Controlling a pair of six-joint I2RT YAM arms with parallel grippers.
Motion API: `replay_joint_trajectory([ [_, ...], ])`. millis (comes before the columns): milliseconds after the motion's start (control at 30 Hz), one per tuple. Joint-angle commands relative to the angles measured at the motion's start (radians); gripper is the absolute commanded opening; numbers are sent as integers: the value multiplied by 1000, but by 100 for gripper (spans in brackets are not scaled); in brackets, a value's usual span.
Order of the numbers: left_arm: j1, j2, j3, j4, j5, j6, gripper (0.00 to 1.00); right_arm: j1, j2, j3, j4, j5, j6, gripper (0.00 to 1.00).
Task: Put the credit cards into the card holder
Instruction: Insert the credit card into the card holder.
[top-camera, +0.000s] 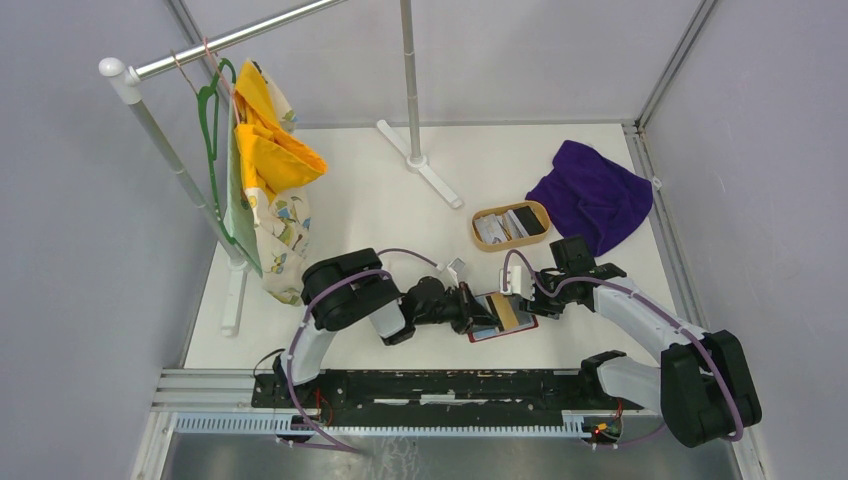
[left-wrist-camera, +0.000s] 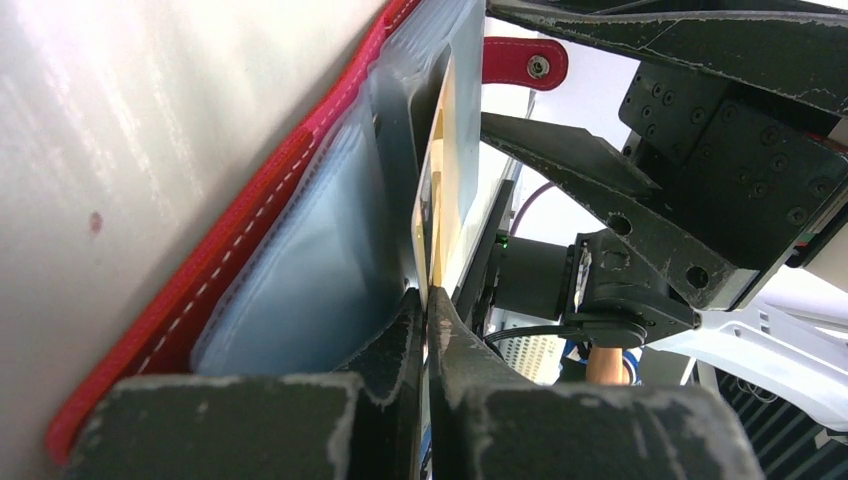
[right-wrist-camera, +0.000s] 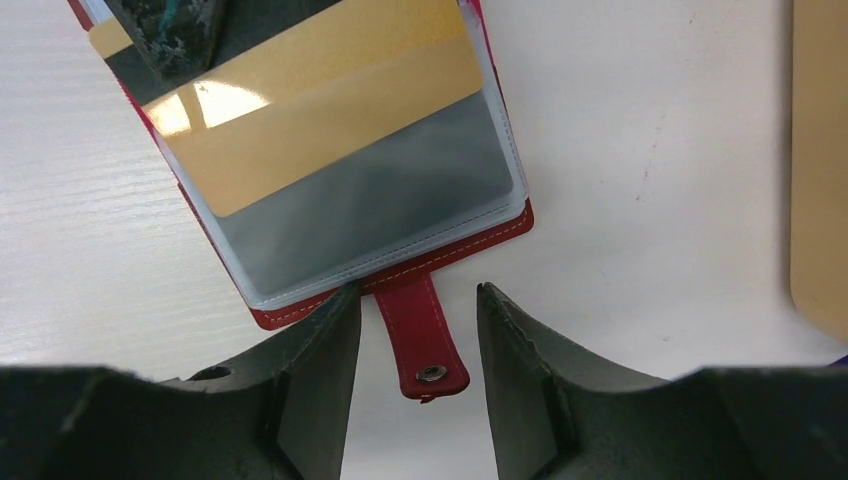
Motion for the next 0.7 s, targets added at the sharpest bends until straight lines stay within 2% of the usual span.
replay_joint_trajectory([
  [0, -2, 39, 30, -57, 38, 5, 6, 8, -12, 11, -1, -6, 16, 52],
  [433, -2, 44, 69, -83, 60, 18, 19, 9, -116, 32, 36, -55, 68, 53],
  [667, -2, 33, 67, -86, 59, 24, 22, 15, -130, 23, 51, -269, 88, 53],
])
